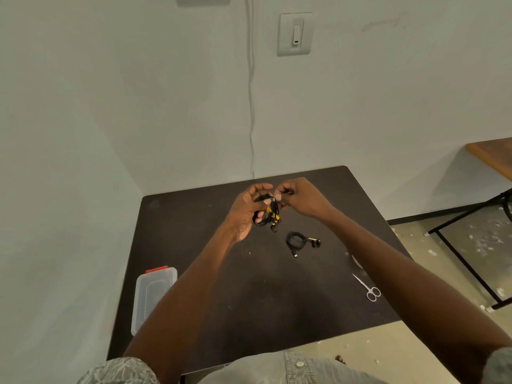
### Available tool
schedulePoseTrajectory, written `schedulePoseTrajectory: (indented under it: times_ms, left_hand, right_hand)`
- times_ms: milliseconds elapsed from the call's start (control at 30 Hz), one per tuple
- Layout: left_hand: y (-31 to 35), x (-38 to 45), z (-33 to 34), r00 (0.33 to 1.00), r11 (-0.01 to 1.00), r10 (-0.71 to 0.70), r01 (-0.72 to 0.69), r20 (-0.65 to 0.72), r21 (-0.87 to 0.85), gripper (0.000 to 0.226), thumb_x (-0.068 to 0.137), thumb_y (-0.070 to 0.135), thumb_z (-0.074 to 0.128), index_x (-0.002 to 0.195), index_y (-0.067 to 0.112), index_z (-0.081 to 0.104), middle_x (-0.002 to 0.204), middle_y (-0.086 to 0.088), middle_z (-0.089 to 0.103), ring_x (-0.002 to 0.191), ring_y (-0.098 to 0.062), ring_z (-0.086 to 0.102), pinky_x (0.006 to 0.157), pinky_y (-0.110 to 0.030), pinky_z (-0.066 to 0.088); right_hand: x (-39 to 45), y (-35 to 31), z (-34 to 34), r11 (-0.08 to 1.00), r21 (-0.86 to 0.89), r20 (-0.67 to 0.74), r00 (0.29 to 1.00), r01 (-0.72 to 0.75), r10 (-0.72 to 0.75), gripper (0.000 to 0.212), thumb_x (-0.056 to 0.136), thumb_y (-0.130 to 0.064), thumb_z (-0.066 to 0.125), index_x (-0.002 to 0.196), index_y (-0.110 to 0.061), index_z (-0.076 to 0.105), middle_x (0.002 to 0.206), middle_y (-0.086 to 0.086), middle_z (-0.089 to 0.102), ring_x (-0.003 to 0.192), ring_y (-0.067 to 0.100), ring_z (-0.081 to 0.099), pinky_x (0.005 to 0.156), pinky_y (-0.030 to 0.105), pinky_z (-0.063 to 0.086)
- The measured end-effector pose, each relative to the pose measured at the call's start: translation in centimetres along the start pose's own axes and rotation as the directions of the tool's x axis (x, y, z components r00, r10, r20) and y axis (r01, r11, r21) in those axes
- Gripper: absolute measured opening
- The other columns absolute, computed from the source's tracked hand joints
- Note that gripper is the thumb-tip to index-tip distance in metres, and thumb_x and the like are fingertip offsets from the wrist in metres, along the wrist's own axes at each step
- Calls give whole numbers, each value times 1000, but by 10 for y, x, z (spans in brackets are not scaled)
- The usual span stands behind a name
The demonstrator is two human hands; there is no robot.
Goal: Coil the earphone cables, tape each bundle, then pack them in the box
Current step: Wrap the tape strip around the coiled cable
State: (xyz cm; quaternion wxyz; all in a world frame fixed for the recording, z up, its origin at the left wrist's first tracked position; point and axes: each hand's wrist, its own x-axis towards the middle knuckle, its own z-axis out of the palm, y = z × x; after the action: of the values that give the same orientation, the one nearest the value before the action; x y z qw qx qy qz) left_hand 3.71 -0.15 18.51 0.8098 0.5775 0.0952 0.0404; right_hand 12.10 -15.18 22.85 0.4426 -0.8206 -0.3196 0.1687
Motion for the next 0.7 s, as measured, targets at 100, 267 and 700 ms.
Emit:
schedulePoseTrajectory:
  times_ms: [100, 267, 700]
  left_hand:
    - [1, -1, -1, 1000, 1000, -10, 10, -2, -23, 32, 88, -8, 57, 114, 10, 58, 97, -4, 61, 46, -9, 36, 44, -22, 28]
    - [3, -2, -6, 1000, 997, -30, 30, -2, -69, 34, 86, -7, 59, 117, 9, 57, 84, 1, 61, 47, -9, 41, 46, -23, 29]
    - [0, -10, -10, 998, 971, -44, 32, -45, -235, 26, 74, 1, 70, 98, 10, 66, 95, -8, 68, 89, -23, 58, 77, -37, 47]
  right_hand:
    - [1, -3, -3, 993, 107, 57, 997, -50, 44, 12, 88, 8, 56, 92, 9, 67, 76, 13, 68, 66, 14, 66, 69, 24, 57]
    - [-3, 1, 4, 929, 352, 0, 992, -115, 123, 6, 88, 0, 65, 89, 5, 68, 72, 15, 66, 60, 15, 61, 62, 25, 55]
    - [-9, 7, 23, 412, 786, 347, 881, -460, 321, 8, 86, -8, 66, 93, -5, 70, 76, 8, 70, 62, 13, 67, 59, 24, 54]
